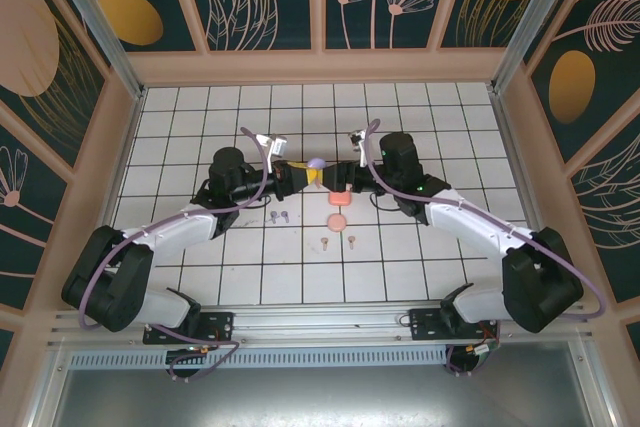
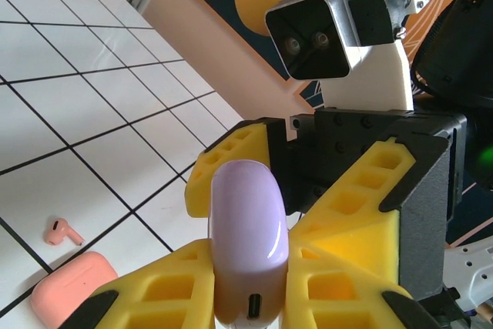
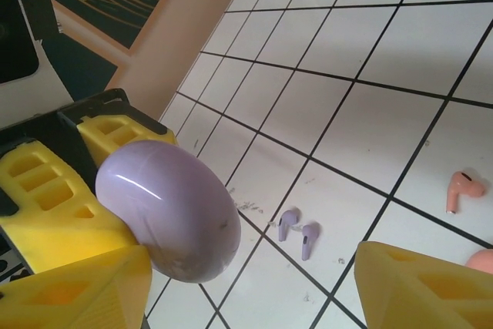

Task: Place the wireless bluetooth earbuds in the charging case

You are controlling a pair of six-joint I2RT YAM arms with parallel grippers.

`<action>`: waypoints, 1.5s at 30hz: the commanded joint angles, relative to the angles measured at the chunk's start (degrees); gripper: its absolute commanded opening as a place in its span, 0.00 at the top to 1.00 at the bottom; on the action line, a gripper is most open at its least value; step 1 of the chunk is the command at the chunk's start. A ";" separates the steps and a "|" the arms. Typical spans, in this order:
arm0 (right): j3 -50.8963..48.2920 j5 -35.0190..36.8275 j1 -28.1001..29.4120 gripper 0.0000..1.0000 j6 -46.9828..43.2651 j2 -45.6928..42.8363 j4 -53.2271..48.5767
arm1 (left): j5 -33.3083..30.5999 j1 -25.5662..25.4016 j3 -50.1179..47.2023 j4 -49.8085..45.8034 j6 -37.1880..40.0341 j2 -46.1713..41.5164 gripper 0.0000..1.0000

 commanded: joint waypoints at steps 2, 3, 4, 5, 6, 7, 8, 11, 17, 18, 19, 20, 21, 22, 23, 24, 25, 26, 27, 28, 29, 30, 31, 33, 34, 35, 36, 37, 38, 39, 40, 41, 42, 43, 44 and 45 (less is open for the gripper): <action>0.71 3.38 -0.54 0.33 -0.23 1.16 3.38 | 2.22 -0.03 1.20 1.78 -0.28 -1.71 1.00; 0.11 3.63 -0.98 0.34 0.30 1.31 4.14 | 2.37 -0.03 1.20 1.96 -0.43 -1.79 1.00; -0.49 3.86 -1.44 0.36 0.95 1.37 4.94 | 2.60 -0.03 1.22 2.09 -0.63 -1.99 1.00; -1.00 3.89 -1.88 0.37 1.64 1.58 5.70 | 2.74 -0.03 1.09 2.24 -0.77 -2.05 1.00; -1.24 3.80 -1.96 0.37 2.06 1.81 6.19 | 2.82 -0.05 1.01 2.40 -0.83 -2.16 1.00; -1.41 3.80 -2.01 0.38 2.26 2.06 6.44 | 2.81 -0.03 0.95 2.57 -0.94 -2.35 1.00; -1.40 3.97 -2.01 0.38 2.36 2.33 6.46 | 2.88 -0.03 0.91 2.76 -1.10 -2.44 1.00; -1.72 4.06 -2.01 0.38 2.35 2.61 6.24 | 2.67 -0.03 0.65 2.96 -1.21 -2.82 1.00; -3.52 3.77 -2.00 0.39 2.71 1.25 5.93 | 2.44 -0.03 0.20 3.72 -1.38 -2.77 1.00; -3.83 3.32 -3.39 0.39 2.75 0.65 5.93 | 2.44 -0.03 0.12 3.74 -1.44 -2.77 1.00; -4.33 2.59 -3.59 0.39 2.80 -0.21 6.09 | 2.39 -0.03 0.08 3.74 -1.43 -2.74 1.00; -5.03 1.90 -3.59 0.39 2.95 -1.30 6.39 | 2.39 -0.03 0.14 3.74 -1.41 -2.87 1.00; -5.63 1.26 -3.68 0.39 3.20 -2.24 6.98 | 2.39 -0.03 0.04 3.89 -1.49 -2.85 1.00; -6.28 0.19 -3.81 0.39 3.56 -3.28 7.79 | 2.50 -0.03 0.03 3.99 -1.55 -2.87 1.00; -6.90 -0.99 -3.93 0.39 3.82 -4.08 8.83 | 2.63 -0.03 0.03 4.00 -1.59 -2.88 1.00; -7.45 -2.31 -4.05 0.39 4.24 -4.96 10.06 | 2.80 -0.03 -0.01 4.26 -1.77 -2.86 1.00; -8.03 -3.74 -4.18 0.39 4.65 -5.62 11.54 | 3.05 -0.03 -0.06 4.63 -2.06 -2.88 1.00; -8.34 -4.76 -4.20 0.40 4.94 -5.94 12.65 | 3.33 -0.03 -0.14 5.05 -2.43 -2.79 1.00; -8.46 -5.94 -4.29 0.41 5.24 -6.13 13.69 | 3.75 -0.03 -0.23 5.71 -2.91 -2.77 1.00; -8.43 -7.02 -4.29 0.42 5.47 -5.98 14.56 | 4.15 0.00 -0.36 6.58 -3.54 -2.70 1.00; -8.37 -7.90 -4.29 0.43 5.81 -5.83 15.52 | 4.51 -0.03 -0.46 7.39 -4.11 -2.58 1.00; -8.29 -8.76 -4.25 0.45 6.32 -5.54 16.59 | 4.77 -0.03 -0.61 8.37 -4.89 -2.49 1.00; -8.17 -9.28 -4.29 0.46 6.77 -5.22 17.43 | 5.14 -0.03 -0.67 9.01 -5.45 -2.40 1.00; -7.60 -9.64 -4.29 0.49 7.41 -4.66 18.46 | 5.51 0.00 -0.67 9.86 -6.19 -2.49 1.00; -7.35 -9.73 -4.27 0.50 7.61 -4.40 18.75 | 5.56 -0.03 -0.70 10.13 -6.37 -2.53 1.00; -7.04 -9.86 -4.24 0.51 7.69 -4.17 18.92 | 5.64 -0.03 -0.67 10.31 -6.57 -2.57 1.00; -6.75 -9.82 -4.21 0.51 7.80 -3.96 19.02 | 5.74 -0.03 -0.63 10.34 -6.65 -2.61 1.00; -6.39 -9.91 -4.21 0.52 7.85 -3.73 19.10 | 5.73 -0.05 -0.58 10.49 -6.78 -2.70 1.00; -6.14 -9.99 -4.14 0.52 7.90 -3.55 19.19 | 5.73 -0.03 -0.59 10.59 -6.83 -2.70 1.00; -5.84 -10.00 -4.12 0.52 7.98 -3.34 19.20 | 5.78 -0.03 -0.58 10.53 -6.92 -2.65 1.00; -5.65 -10.08 -4.04 0.52 7.98 -3.16 19.20 | 5.73 -0.03 -0.63 10.75 -7.00 -2.60 1.00; -5.49 -10.15 -4.03 0.52 8.07 -2.99 19.26 | 5.74 0.01 -0.59 10.77 -7.12 -2.55 1.00; -5.36 -10.17 -3.95 0.52 8.07 -2.82 19.29 | 5.73 -0.03 -0.54 10.93 -7.17 -2.46 1.00; -5.15 -10.17 -3.90 0.53 8.11 -2.66 19.37 | 5.78 -0.01 -0.58 10.93 -7.18 -2.33 1.00; -5.04 -10.17 -3.81 0.53 8.16 -2.54 19.33 | 5.73 -0.03 -0.56 11.03 -7.27 -2.35 1.00; -4.87 -10.17 -3.70 0.53 8.16 -2.29 19.32 | 5.74 -0.03 -0.58 11.17 -7.26 -2.27 1.00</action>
